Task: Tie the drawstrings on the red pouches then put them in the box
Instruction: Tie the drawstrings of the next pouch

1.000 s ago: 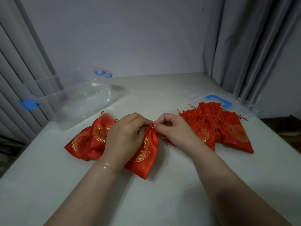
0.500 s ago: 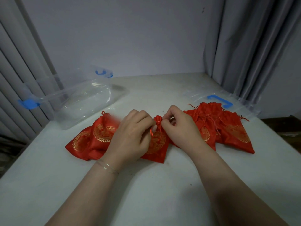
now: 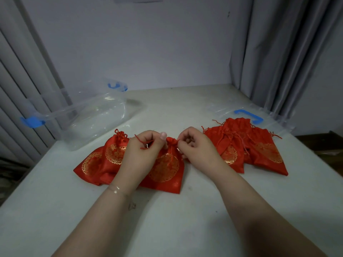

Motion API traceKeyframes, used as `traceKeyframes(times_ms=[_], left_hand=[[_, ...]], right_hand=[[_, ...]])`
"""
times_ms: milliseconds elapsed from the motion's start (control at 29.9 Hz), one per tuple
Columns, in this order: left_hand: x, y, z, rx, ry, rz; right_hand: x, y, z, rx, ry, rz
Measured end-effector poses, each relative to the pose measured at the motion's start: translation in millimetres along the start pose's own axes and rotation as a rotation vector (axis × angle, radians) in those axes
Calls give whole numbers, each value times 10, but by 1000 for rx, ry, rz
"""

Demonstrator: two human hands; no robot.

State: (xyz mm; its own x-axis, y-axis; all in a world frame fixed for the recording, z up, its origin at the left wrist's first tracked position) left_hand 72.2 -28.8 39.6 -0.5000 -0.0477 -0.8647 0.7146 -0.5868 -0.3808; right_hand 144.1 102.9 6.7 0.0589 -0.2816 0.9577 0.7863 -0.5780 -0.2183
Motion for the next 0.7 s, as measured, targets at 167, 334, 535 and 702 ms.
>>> traceKeyframes(times_ms=[167, 334, 535, 702], left_hand=[[190, -47, 11, 21, 51, 146], [148, -36, 0, 70, -67, 121], [35, -18, 10, 53, -206, 47], [12, -20, 62, -31, -459, -35]], right_hand=[[200, 40, -14, -11, 91, 172], [312, 99, -68, 2, 136, 249], [451, 176, -158, 36, 377, 396], [563, 231, -262, 62, 584, 508]])
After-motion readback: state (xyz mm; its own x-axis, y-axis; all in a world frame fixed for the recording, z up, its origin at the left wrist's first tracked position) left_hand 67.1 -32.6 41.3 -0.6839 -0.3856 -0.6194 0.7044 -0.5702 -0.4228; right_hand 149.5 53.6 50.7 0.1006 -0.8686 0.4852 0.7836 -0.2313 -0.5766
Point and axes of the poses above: each hand's wrist, its own y-axis away from the middle knuckle, its own z-axis out of the back of the hand, x = y × z, the point moved 10 cm from there along -y, towards the middle knuckle, and after that the axes turned 8 degrees about -y, right-handed, at the moved point
